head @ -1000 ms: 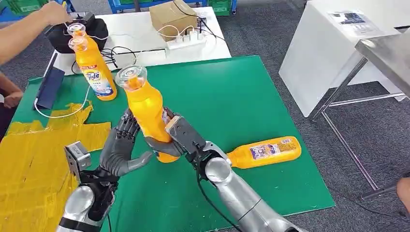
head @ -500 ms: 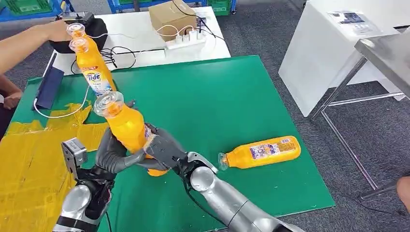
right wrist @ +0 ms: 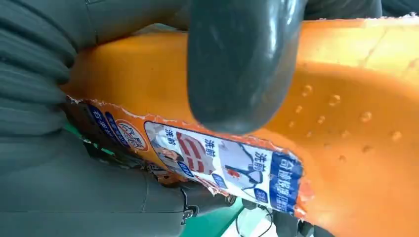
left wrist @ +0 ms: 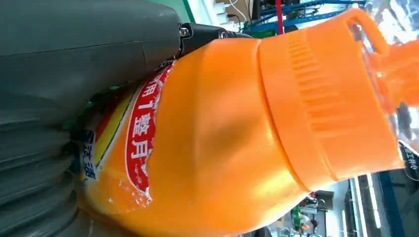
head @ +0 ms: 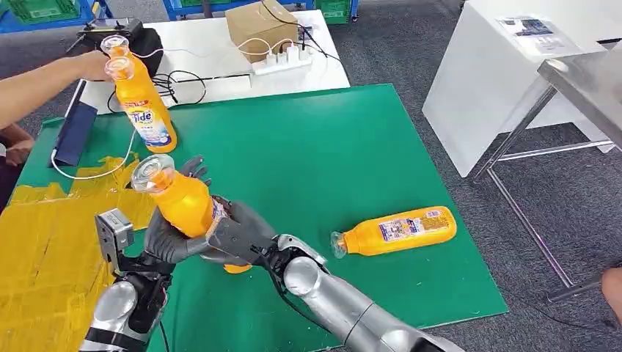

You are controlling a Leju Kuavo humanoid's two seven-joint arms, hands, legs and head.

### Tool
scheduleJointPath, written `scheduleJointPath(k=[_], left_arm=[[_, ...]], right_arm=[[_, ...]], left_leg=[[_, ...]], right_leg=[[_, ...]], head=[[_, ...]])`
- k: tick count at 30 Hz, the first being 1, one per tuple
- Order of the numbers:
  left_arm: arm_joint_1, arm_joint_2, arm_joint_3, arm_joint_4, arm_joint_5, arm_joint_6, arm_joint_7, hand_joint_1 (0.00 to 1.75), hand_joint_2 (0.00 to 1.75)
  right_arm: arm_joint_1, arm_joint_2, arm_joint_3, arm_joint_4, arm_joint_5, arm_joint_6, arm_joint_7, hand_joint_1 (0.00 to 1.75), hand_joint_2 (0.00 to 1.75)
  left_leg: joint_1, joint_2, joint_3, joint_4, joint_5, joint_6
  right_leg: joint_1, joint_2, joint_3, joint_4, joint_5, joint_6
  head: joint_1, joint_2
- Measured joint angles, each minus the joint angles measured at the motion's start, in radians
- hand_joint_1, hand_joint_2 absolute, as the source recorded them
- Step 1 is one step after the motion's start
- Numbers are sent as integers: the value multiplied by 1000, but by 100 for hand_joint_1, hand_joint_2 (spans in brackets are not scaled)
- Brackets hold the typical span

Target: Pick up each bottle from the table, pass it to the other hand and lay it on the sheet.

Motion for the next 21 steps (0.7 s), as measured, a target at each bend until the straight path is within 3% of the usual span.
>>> scheduleJointPath(k=[6,7,8,21], left_arm=[[2,0,3,0,2,0,0,0,175],[2,0,3,0,2,0,1,49,175],[2,0,3,0,2,0,1,175,175],[8,0,15,0,36,-15,-2,175,175]], right_arm=[[-5,0,8,5,0,-1,1,175,175],[-5,0,8,6,0,-1,1,175,175],[-5,0,8,7,0,-1,1,175,175],[-11,2,23,18,-8,-2,-4,175,175]], left_leg=[[0,0,0,0,0,0],[0,0,0,0,0,0],[0,0,0,0,0,0],[0,0,0,0,0,0]], right_leg=[[0,0,0,0,0,0],[0,0,0,0,0,0],[0,0,0,0,0,0],[0,0,0,0,0,0]], head=[[0,0],[0,0],[0,0],[0,0]])
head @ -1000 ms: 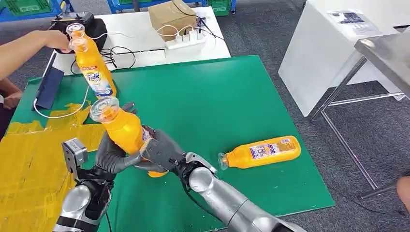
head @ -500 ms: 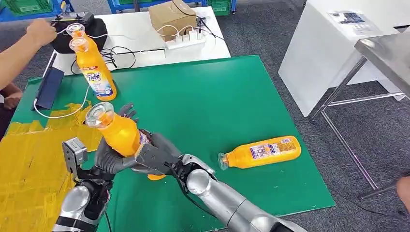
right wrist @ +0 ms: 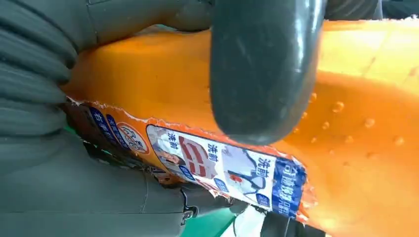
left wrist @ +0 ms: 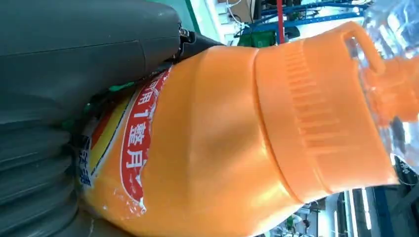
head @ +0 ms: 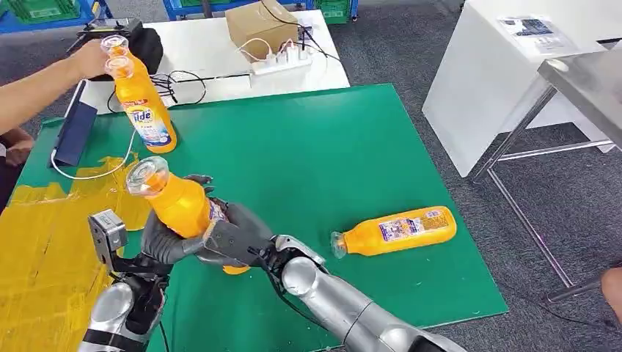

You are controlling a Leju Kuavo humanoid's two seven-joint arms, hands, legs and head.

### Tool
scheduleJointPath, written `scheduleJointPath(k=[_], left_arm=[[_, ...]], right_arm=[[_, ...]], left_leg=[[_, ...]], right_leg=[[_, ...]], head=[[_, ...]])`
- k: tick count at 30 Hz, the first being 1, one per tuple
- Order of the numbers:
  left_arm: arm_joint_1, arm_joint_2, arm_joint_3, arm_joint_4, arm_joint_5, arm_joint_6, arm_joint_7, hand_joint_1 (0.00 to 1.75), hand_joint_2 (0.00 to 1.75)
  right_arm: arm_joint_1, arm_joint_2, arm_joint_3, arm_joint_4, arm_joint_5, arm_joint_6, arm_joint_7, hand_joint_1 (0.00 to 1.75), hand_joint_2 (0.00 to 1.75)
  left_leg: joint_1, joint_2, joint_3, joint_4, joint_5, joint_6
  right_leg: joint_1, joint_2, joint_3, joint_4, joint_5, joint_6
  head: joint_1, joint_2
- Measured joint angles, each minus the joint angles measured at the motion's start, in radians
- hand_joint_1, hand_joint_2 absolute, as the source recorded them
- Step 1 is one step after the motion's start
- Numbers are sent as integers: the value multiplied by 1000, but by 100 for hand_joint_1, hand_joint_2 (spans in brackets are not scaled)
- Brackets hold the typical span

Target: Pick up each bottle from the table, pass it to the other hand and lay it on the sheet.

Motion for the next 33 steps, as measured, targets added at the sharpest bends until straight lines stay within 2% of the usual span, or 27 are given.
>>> scheduleJointPath(k=[12,13,14,22,27,29,33], left_arm=[[2,0,4,0,-4,-9,-12,175,175],[2,0,4,0,-11,-8,-17,175,175],[2,0,4,0,-30,-3,-24,175,175],[18,0,-11,-48,-319,198,-103,175,175],[17,0,-9,-71,-358,224,-110,175,175],[20,0,-6,-72,-467,320,-115,175,175],[41,17,30,-69,-819,601,-110,175,175]], right_arm=[[0,-1,3,5,-7,-7,-8,175,175],[0,-2,3,5,-8,-10,-10,31,175],[0,-3,3,4,-9,-15,-13,0,175],[60,-60,-33,-119,98,-109,14,0,175],[99,-93,-58,-167,122,-111,21,0,175],[111,-108,-68,-187,160,-126,22,0,175],[156,-194,-118,-263,226,-134,19,0,175]], left_leg=[[0,0,0,0,0,0],[0,0,0,0,0,0],[0,0,0,0,0,0],[0,-1,-1,0,0,0],[0,-2,-2,0,0,0],[0,-3,-1,0,0,0],[0,-4,-2,0,0,0]], right_leg=[[0,0,0,0,0,0],[0,0,0,0,0,0],[0,0,0,0,0,0],[0,0,0,0,0,0],[0,-2,0,0,0,0],[0,-2,0,0,0,0],[-1,-2,0,0,0,0]], head=[[0,0],[0,0],[0,0],[0,0],[0,0],[0,0],[0,0]])
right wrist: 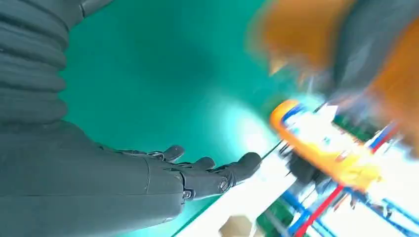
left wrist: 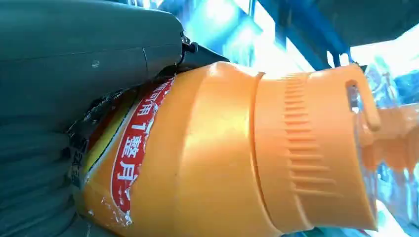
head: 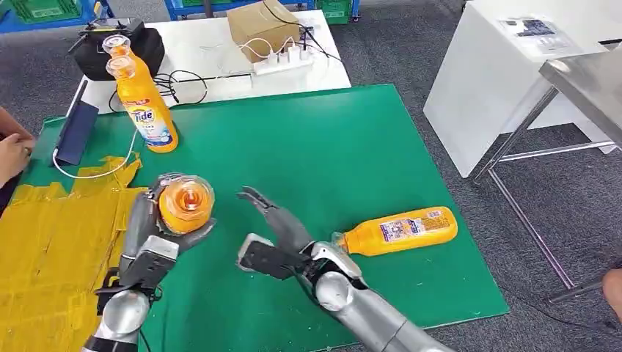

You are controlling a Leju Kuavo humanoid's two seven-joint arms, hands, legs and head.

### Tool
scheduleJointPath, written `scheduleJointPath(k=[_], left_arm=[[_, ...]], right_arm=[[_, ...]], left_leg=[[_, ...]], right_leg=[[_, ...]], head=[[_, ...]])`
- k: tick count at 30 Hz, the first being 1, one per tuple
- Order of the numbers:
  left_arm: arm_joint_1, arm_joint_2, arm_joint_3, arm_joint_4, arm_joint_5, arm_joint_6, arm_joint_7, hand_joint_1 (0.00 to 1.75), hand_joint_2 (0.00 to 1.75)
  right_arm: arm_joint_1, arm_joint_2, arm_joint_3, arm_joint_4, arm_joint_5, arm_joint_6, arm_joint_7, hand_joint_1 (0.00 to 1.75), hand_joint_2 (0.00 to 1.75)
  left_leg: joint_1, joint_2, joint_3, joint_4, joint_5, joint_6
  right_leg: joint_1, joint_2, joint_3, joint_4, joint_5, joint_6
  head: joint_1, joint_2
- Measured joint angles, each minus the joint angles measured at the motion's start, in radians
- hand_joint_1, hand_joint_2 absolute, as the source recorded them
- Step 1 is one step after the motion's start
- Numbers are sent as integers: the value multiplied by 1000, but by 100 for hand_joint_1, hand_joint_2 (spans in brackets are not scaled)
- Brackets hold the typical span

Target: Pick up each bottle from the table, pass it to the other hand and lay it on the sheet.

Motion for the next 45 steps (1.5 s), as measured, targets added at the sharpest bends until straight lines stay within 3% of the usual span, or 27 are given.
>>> scheduleJointPath(k=[4,9,13,17,23,24,28,29,32,39,45], left_arm=[[31,23,35,33,-303,203,58,175,175],[46,70,67,142,-601,350,188,175,175],[46,90,82,215,-623,367,201,175,175],[21,115,82,305,-751,326,312,175,175],[-74,167,83,573,-815,294,374,175,175],[-88,170,83,602,-820,290,381,0,175],[-177,182,80,733,-847,261,417,0,175],[-209,185,77,768,-864,249,445,0,0],[-281,194,61,865,-891,215,499,0,0],[-365,209,54,982,-859,201,446,0,0],[-387,213,52,1022,-835,197,399,0,0]], right_arm=[[56,-95,-64,-81,39,15,-30,0,175],[119,-212,-151,-192,63,50,-79,0,175],[143,-266,-197,-247,67,65,-87,0,175],[148,-330,-209,-285,93,66,-87,0,175],[129,-542,-257,-314,64,234,-78,0,175],[123,-567,-261,-314,58,253,-78,0,175],[75,-684,-264,-313,10,364,-74,0,175],[50,-723,-257,-309,-16,405,-68,0,175],[-14,-819,-236,-293,-70,466,-56,0,175],[-91,-996,-146,-281,-201,530,-7,0,175],[-132,-1069,-77,-277,-231,570,15,0,175]], left_leg=[[-1,-1,0,0,0,1],[-2,-1,-1,0,-1,1],[-2,-1,-1,0,-1,1],[-2,-2,-1,0,0,1],[-5,-4,-2,1,1,3],[-6,-4,-2,1,1,3],[-7,-7,-2,0,1,5],[-8,-8,-2,0,2,5],[-8,-8,-2,0,2,6],[-9,-12,-1,0,7,10],[-9,-13,0,1,8,11]], right_leg=[[-2,-1,0,0,0,0],[-2,-1,0,0,0,0],[-2,-1,-1,0,0,0],[-2,-2,-1,0,0,0],[-5,-3,0,0,2,3],[-6,-3,0,0,1,3],[-8,-7,2,0,2,3],[-8,-7,2,0,2,4],[-9,-7,4,0,3,5],[-9,-13,6,0,4,7],[-9,-14,6,-1,5,7]], head=[[0,0],[0,0],[0,0],[0,0],[0,0],[0,0],[0,0],[-1,0],[0,0],[-1,0],[-1,0]])
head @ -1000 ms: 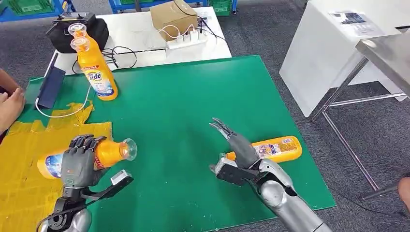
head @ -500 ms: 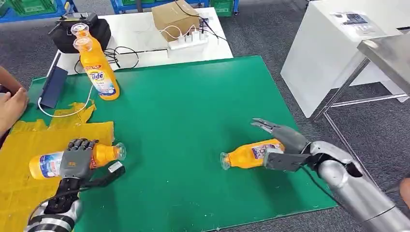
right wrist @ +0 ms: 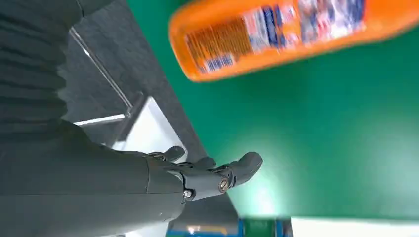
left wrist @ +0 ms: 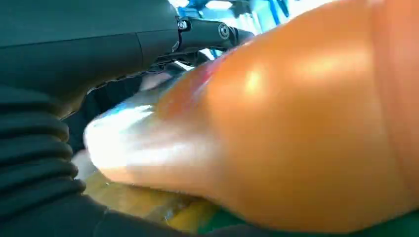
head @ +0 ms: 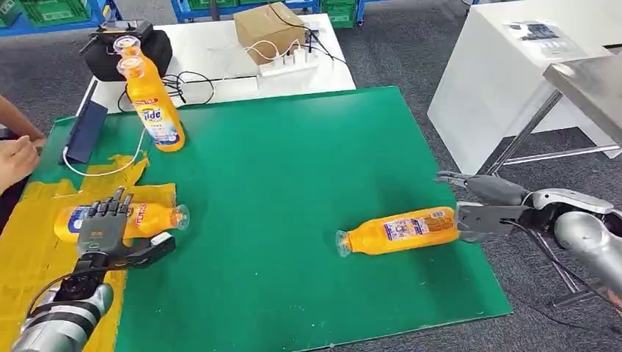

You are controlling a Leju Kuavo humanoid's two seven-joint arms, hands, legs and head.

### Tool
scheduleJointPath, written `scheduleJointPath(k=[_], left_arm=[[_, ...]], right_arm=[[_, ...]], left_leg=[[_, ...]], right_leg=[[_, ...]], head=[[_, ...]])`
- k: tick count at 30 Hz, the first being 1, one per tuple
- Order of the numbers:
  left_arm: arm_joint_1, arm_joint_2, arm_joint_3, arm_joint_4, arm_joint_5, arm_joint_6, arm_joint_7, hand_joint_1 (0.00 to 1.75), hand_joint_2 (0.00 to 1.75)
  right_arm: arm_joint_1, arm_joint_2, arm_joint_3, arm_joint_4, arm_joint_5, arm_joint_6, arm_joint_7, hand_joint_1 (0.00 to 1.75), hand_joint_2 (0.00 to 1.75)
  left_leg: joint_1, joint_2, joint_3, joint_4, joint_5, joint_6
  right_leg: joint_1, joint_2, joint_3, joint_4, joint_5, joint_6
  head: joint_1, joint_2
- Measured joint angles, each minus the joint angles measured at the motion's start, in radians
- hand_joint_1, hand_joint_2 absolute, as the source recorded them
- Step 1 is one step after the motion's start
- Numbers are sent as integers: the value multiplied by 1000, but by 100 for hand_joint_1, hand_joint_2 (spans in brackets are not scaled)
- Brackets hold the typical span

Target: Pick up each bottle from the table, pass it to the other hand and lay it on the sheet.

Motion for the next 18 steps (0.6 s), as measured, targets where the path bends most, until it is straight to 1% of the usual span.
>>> scheduleJointPath(k=[3,5,10,13,15,17,18], left_arm=[[-15,-7,-9,11,18,-10,-38,0,0],[-28,-14,-20,20,26,-12,-56,0,0],[-51,-32,-48,34,49,-12,-69,0,0],[-52,-38,-55,39,56,-9,-72,0,0],[-53,-43,-65,40,65,-6,-72,0,0],[-54,-50,-77,41,73,-5,-66,0,0],[-55,-53,-83,41,77,-5,-63,0,0]], right_arm=[[-22,-32,60,4,-24,54,12,0,175],[-34,-43,111,13,-16,57,15,0,175],[-52,-9,252,112,60,-38,-14,0,175],[-66,13,293,152,95,-78,-18,0,175],[-72,83,323,238,194,-175,-33,0,175],[-85,190,337,358,280,-288,-41,0,175],[-88,243,347,418,322,-333,-34,0,175]], left_leg=[[0,-1,-1,0,0,0],[0,-1,-1,0,0,0],[0,0,-2,0,0,0],[0,1,-3,0,0,0],[3,4,-2,0,-1,-1],[3,8,1,0,-2,-2],[4,11,3,0,-2,-3]], right_leg=[[0,-1,0,0,0,0],[0,-1,-1,0,0,0],[0,0,-2,0,0,0],[1,1,-3,0,0,0],[4,3,-3,0,0,0],[4,9,-3,-1,1,0],[4,11,-1,-1,1,0]], head=[[0,0],[0,0],[0,0],[0,0],[1,0],[-1,0],[0,0]])
